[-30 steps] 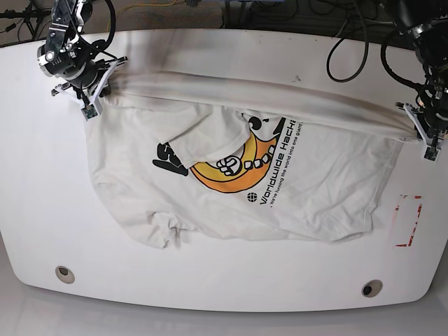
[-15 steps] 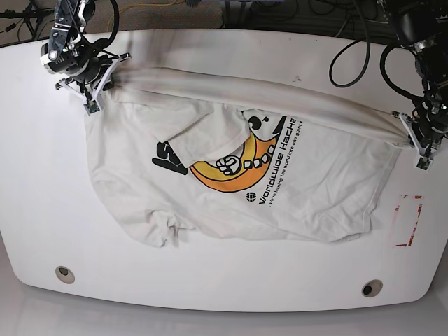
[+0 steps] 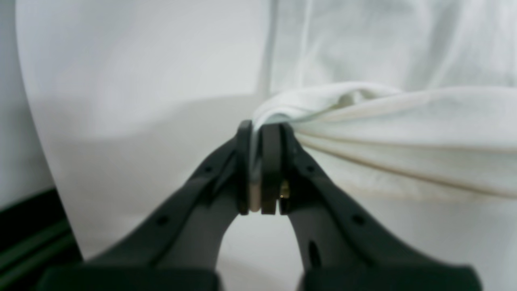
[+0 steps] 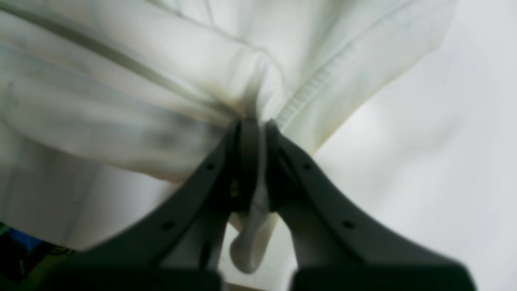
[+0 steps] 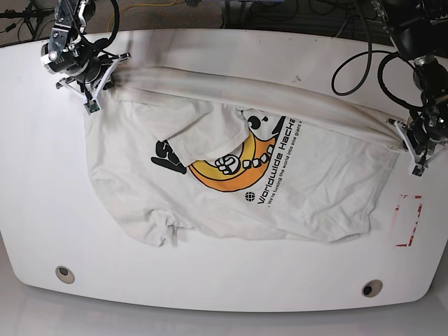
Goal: Fold the T-shirt properly
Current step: 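Open both grippers to release the flattened shirt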
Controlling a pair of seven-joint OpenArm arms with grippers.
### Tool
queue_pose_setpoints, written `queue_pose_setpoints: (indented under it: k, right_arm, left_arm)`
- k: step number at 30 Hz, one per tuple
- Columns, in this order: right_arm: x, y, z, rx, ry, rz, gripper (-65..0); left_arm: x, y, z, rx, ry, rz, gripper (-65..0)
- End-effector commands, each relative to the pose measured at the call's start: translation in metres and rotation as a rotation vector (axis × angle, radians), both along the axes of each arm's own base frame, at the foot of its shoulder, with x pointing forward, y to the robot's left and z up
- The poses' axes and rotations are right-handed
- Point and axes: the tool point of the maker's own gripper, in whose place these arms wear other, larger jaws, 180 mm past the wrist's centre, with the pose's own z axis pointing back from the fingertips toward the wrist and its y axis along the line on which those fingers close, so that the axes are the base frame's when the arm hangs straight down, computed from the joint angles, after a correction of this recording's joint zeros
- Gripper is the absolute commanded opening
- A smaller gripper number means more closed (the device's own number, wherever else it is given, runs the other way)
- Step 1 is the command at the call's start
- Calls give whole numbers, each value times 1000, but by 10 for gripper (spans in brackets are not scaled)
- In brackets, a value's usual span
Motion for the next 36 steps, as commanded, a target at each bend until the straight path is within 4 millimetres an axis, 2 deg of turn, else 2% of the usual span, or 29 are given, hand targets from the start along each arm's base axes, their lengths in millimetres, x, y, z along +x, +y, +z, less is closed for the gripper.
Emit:
queue_pose_setpoints:
  k: [1,9,16,18,21,25,27,28,29,31,36]
  right_arm:
    - [5,-6,7,-21,-21,4,-650]
    - [4,-6,6,-21,-19,3,-650]
    - [4,-6,6,-21,-19,3,-650]
    - [4,-6,6,-21,-19,3,-650]
    - [4,-6,6,-21,-19,3,-648]
    - [5,-6,6,-21,-21,3,-644]
    - [5,-6,6,-21,-21,3,-609]
    - [5,-6,7,-21,-22,4,-598]
    - [5,-6,7,-21,-22,4,-555]
    - [6,-6,7,-22,-24,4,-498]
    - [7,-5,10,-24,-32,4,-385]
  left_arm:
    - [16,8,20,17,-61,4,-644]
    - [28,10,18,-21,-62,27,-642]
    - [31,11,17,-27,-60,31,-637]
    - [31,14,19,-18,-57,29,-619]
    - [33,7,16,-11,-43,1,-526]
    - [35,-1,12,-5,-29,-29,-328]
    - [35,-2,12,-4,-27,-35,-204]
    - [35,-3,11,-4,-25,-37,-181]
    - [36,-6,10,-2,-21,-47,-122]
    - [37,-10,9,1,-15,-61,-83]
    - [48,-14,18,9,-34,-76,-79]
